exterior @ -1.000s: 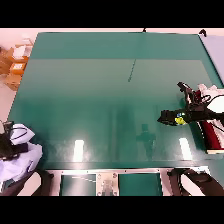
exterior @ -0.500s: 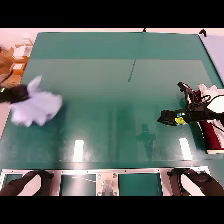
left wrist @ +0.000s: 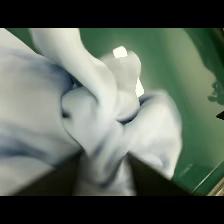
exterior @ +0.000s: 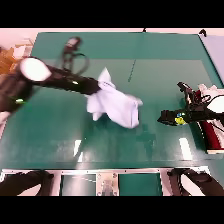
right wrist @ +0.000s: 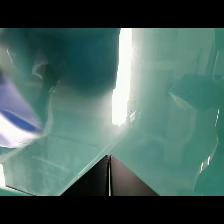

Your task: Fold the shirts.

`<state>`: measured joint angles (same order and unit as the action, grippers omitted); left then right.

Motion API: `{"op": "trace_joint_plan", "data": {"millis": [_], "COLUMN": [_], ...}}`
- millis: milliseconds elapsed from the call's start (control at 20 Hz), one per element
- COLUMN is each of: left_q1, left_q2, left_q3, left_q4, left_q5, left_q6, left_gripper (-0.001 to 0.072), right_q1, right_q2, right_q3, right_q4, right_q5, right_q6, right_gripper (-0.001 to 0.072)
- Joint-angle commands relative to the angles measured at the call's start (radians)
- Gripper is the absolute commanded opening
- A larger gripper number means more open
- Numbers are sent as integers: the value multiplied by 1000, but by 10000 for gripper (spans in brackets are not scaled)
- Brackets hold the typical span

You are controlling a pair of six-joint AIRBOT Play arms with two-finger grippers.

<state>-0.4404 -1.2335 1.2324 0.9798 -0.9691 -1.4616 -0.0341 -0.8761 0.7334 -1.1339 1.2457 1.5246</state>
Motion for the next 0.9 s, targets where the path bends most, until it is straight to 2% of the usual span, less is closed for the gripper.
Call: {"op": "trace_joint_plan", "data": {"millis": [0, 100, 250, 350, 450, 600, 750, 800, 850], "left_q1": [-72, -27, 165, 290, 360, 373, 348, 336, 323], "left_q2": [-143, -147, -145, -145, -153, -200, -301, -335, -362], "left_q3": [4, 11, 116, 138, 95, -32, -97, -100, -100], "left_q4": [-95, -97, -66, -28, 21, 8, -126, -154, -166], "left_q5": [40, 8, -176, -233, -217, -105, -35, -30, -22], "left_q6": [-3, -3, 4, 3, 3, 15, 110, 137, 154], "left_gripper": [714, 717, 716, 717, 717, 716, 715, 715, 715], "right_q1": [0, 0, 0, 1, 0, 1, 1, 1, 1], "right_q2": [0, 0, 0, 0, 0, 0, 0, 0, 0], "right_q3": [-1, -1, -1, -1, -1, -1, -1, -1, -6], "right_q4": [0, 0, 0, 0, 0, 20, 59, 61, 61], "right_q5": [0, -14, -30, -30, -33, -143, -224, -218, -193], "right_q6": [0, 0, 0, 0, 0, 1, 1, 2, 22], "right_gripper": [27, 27, 27, 27, 27, 25, 27, 47, 227]}}
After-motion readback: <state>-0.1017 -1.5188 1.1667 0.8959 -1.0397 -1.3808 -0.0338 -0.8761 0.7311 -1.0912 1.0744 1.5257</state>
